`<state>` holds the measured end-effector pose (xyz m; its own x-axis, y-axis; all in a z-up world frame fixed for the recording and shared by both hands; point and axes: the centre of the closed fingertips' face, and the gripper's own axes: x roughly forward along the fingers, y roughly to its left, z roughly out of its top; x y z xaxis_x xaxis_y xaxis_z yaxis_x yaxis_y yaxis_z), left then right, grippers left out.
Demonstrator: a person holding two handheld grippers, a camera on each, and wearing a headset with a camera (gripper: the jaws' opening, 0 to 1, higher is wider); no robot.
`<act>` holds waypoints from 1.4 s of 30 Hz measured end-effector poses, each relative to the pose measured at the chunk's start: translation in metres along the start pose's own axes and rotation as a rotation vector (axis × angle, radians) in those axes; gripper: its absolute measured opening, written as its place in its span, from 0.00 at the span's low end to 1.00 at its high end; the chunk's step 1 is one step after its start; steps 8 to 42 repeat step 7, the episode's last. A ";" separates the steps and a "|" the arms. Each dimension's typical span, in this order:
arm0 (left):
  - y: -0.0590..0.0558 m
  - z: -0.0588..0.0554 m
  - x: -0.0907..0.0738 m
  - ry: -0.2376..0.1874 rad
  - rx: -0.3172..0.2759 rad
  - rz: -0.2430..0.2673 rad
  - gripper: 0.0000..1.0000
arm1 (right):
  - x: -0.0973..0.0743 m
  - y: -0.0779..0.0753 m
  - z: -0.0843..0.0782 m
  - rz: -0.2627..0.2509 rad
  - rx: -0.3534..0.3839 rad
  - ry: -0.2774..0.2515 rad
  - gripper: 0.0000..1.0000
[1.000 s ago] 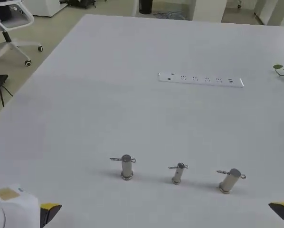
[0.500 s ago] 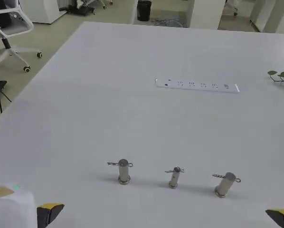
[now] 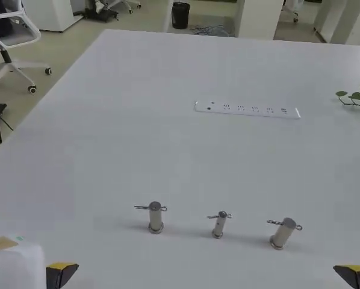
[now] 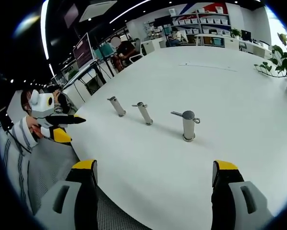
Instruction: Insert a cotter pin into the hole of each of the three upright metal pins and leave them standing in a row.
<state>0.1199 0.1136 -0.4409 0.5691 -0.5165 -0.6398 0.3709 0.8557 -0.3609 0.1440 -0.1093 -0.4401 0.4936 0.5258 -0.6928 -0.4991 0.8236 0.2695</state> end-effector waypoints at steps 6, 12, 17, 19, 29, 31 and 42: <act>-0.001 -0.001 0.000 0.007 0.004 0.001 0.98 | -0.001 -0.001 -0.002 -0.006 0.001 0.007 0.98; -0.001 -0.001 0.000 0.009 0.004 -0.002 0.98 | -0.001 -0.002 -0.002 -0.006 0.001 0.008 0.98; -0.001 -0.001 0.000 0.009 0.004 -0.002 0.98 | -0.001 -0.002 -0.002 -0.006 0.001 0.008 0.98; -0.001 -0.001 0.000 0.009 0.004 -0.002 0.98 | -0.001 -0.002 -0.002 -0.006 0.001 0.008 0.98; -0.001 -0.001 0.000 0.009 0.004 -0.002 0.98 | -0.001 -0.002 -0.002 -0.006 0.001 0.008 0.98; -0.001 -0.001 0.000 0.009 0.004 -0.002 0.98 | -0.001 -0.002 -0.002 -0.006 0.001 0.008 0.98; -0.001 -0.001 0.000 0.009 0.004 -0.002 0.98 | -0.001 -0.002 -0.002 -0.006 0.001 0.008 0.98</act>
